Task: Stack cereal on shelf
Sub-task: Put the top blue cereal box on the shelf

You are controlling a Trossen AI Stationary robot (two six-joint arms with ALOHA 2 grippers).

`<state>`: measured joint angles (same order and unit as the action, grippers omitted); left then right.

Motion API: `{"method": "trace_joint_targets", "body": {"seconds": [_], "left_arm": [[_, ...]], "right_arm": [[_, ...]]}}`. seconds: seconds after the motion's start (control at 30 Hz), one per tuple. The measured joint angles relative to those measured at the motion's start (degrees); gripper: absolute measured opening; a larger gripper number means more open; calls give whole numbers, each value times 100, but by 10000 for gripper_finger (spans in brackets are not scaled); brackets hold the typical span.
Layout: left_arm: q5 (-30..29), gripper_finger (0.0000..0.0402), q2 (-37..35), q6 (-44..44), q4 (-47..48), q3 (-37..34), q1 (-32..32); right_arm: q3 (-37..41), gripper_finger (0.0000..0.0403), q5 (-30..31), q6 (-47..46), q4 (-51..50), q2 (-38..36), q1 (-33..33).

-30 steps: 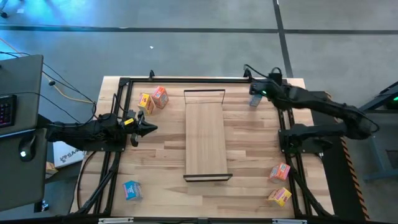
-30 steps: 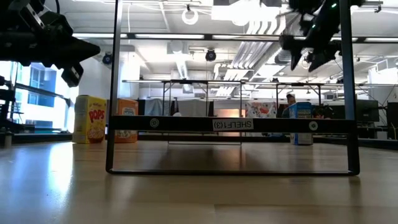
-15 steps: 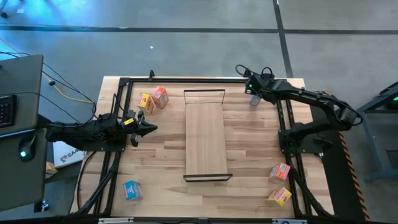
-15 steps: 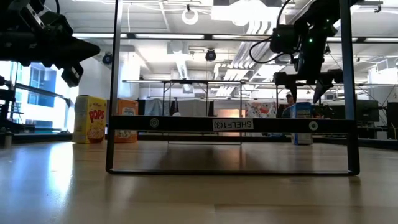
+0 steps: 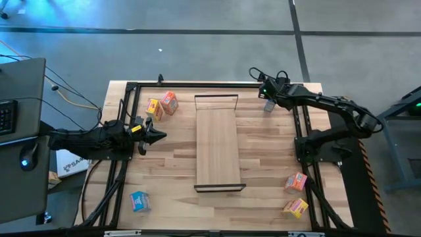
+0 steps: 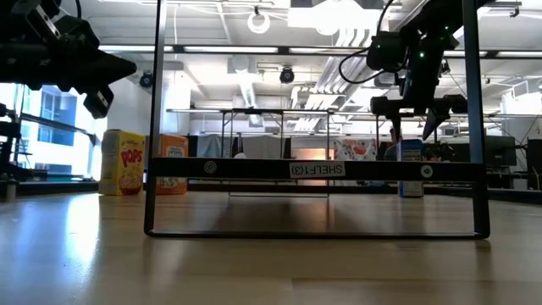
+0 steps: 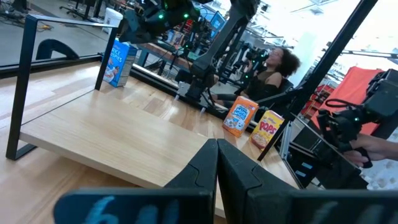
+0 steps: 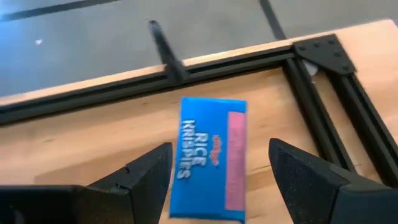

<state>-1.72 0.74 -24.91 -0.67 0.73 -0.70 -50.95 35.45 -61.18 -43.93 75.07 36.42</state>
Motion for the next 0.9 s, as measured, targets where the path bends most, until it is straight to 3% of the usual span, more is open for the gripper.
{"method": "trace_joint_targets", "body": {"seconds": [0.33, 0.9], "left_arm": [[-1, 1, 1, 0, -2, 0, 0], [-1, 1, 1, 0, -2, -2, 1]], "right_arm": [[10, 257, -171, -209, 405, 378, 3], [31, 257, -445, 38, 290, 90, 7]]}}
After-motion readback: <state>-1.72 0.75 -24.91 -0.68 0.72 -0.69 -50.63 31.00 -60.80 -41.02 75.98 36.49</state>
